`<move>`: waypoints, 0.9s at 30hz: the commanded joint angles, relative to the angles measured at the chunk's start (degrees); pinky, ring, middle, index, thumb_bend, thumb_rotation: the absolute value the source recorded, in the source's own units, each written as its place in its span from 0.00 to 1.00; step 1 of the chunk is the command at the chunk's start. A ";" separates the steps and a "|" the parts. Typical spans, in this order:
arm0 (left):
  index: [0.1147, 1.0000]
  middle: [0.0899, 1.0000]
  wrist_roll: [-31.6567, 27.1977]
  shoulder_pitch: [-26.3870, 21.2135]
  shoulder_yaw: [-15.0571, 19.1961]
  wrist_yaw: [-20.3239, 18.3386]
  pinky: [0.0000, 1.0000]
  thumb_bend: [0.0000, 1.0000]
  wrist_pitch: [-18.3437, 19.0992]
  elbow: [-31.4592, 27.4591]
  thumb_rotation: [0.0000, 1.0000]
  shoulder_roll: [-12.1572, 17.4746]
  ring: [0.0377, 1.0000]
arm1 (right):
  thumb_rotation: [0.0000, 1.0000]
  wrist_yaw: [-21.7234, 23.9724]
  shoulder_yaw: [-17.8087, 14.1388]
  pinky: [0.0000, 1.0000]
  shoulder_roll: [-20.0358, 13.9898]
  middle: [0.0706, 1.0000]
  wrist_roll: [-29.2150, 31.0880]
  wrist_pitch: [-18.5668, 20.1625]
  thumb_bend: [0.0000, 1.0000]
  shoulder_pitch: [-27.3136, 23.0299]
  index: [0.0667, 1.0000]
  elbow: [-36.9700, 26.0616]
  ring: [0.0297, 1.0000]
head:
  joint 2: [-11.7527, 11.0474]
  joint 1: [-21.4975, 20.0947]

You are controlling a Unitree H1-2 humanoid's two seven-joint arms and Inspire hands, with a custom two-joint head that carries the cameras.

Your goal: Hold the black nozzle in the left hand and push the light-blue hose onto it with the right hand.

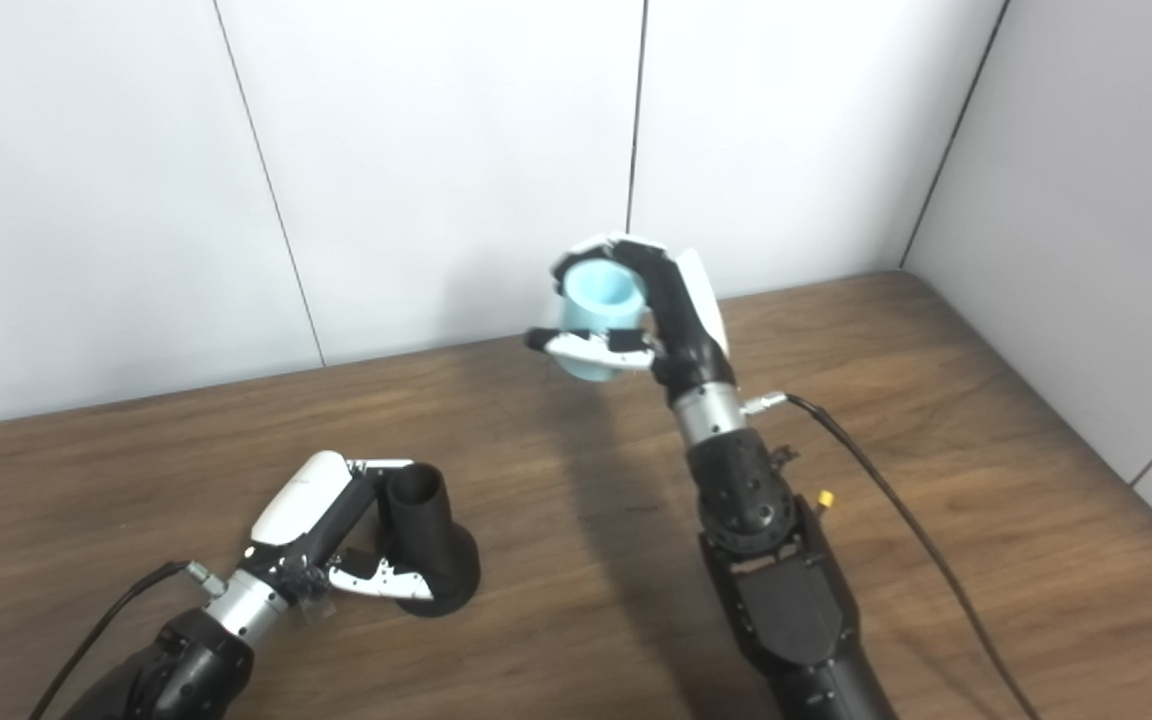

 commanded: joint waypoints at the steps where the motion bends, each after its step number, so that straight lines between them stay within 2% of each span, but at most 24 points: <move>1: 0.45 0.41 3.81 8.63 -2.94 -4.67 0.36 0.50 2.28 5.05 0.00 -0.18 0.36 | 0.00 1.41 0.29 0.40 0.44 0.46 1.38 0.46 0.52 -3.55 0.44 -3.80 0.44 | 0.28 1.23; 8: 0.45 0.39 5.45 8.22 -2.82 -4.79 0.33 0.50 3.40 5.16 0.00 -2.17 0.34 | 0.00 4.97 4.12 0.37 4.61 0.46 1.99 6.61 0.52 -4.29 0.46 -10.32 0.41 | 1.71 6.98; 12: 0.45 0.41 5.96 7.98 -2.35 -4.16 0.33 0.50 2.82 6.22 0.00 -3.15 0.34 | 0.00 6.37 6.31 0.41 6.08 0.45 1.22 7.66 0.52 -4.42 0.45 -11.67 0.43 | 2.26 8.48; 18: 0.45 0.42 5.83 7.74 -1.38 -5.23 0.33 0.50 3.29 6.66 0.00 -3.93 0.34 | 0.00 8.02 8.51 0.39 8.02 0.45 0.39 10.77 0.52 -4.57 0.43 -12.78 0.44 | 3.21 10.21; 27: 0.47 0.41 6.16 7.45 -0.79 -5.56 0.31 0.50 3.48 6.34 0.00 -4.16 0.34 | 0.00 9.49 10.92 0.37 8.56 0.45 -0.20 9.37 0.52 -2.50 0.44 -11.31 0.43 | 4.39 11.58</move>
